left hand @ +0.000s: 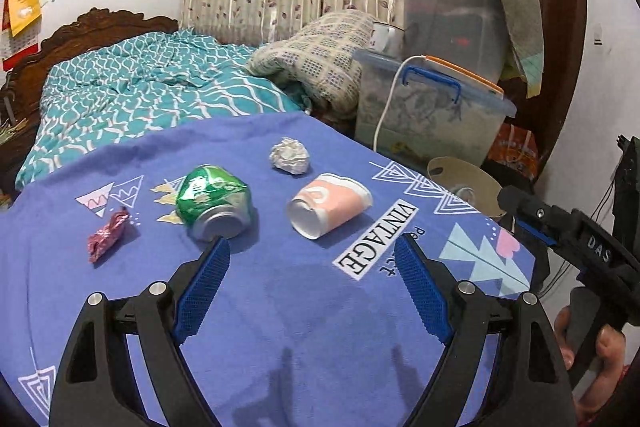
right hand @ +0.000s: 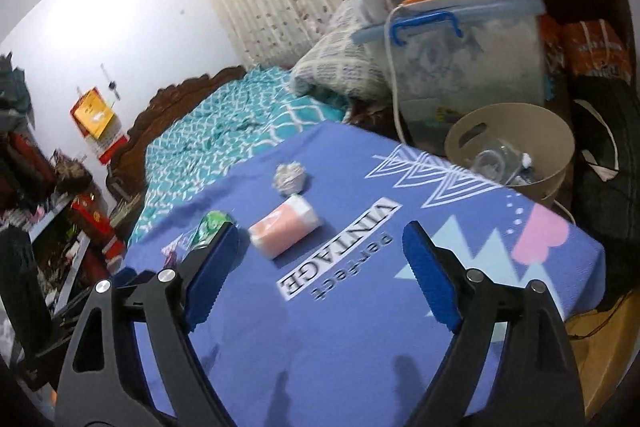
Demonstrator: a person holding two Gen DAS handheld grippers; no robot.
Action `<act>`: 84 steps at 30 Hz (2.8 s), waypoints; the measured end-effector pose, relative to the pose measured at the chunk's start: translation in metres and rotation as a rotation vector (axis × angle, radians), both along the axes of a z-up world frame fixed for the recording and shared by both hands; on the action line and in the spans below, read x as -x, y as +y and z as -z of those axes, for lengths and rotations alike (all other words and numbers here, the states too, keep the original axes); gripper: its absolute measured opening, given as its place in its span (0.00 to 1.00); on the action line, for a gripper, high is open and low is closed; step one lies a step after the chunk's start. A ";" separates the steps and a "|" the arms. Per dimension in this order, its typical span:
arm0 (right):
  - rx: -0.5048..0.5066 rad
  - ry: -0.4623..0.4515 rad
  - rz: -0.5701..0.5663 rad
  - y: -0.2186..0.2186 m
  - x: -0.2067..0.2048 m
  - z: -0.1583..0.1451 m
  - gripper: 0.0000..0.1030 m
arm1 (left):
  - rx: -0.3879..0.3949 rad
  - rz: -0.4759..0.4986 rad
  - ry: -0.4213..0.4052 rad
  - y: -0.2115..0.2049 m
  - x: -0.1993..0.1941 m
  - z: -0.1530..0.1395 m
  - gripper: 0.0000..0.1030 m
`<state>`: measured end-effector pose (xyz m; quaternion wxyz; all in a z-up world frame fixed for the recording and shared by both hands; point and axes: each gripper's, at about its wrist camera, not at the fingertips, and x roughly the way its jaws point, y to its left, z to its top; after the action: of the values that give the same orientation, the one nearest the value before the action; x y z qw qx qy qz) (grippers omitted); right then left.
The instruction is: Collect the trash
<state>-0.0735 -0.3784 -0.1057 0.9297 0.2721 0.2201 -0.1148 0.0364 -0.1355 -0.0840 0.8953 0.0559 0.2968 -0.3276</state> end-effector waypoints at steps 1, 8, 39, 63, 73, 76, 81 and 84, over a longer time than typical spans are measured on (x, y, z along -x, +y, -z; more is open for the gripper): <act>0.004 0.005 -0.011 0.005 -0.002 0.001 0.81 | 0.000 -0.006 -0.002 0.002 -0.001 0.000 0.78; 0.028 0.018 -0.055 0.027 -0.009 0.004 0.81 | -0.011 -0.061 -0.027 0.018 -0.004 0.005 0.78; 0.047 0.080 -0.241 0.056 -0.054 0.031 0.82 | -0.214 -0.326 0.135 0.130 -0.130 0.045 0.78; 0.150 0.604 -0.646 -0.006 -0.385 0.080 0.43 | -0.294 -0.280 0.240 0.087 -0.215 0.093 0.10; 0.281 0.197 -0.734 0.059 -0.205 -0.037 0.43 | -0.130 -0.231 0.247 0.115 -0.143 0.062 0.08; 0.287 0.173 -0.755 0.084 -0.138 -0.019 0.43 | -0.105 -0.205 0.239 0.117 -0.105 0.054 0.08; 0.209 0.237 -0.741 0.097 -0.066 0.043 0.43 | -0.078 -0.151 0.269 0.108 -0.042 0.055 0.08; 0.191 0.273 -0.712 0.089 -0.051 0.069 0.43 | -0.062 -0.114 0.298 0.097 -0.012 0.061 0.08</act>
<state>-0.0224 -0.2892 -0.1751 0.8947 0.0732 0.4105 0.1599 0.0487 -0.0387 -0.1448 0.8563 0.0172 0.4391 -0.2715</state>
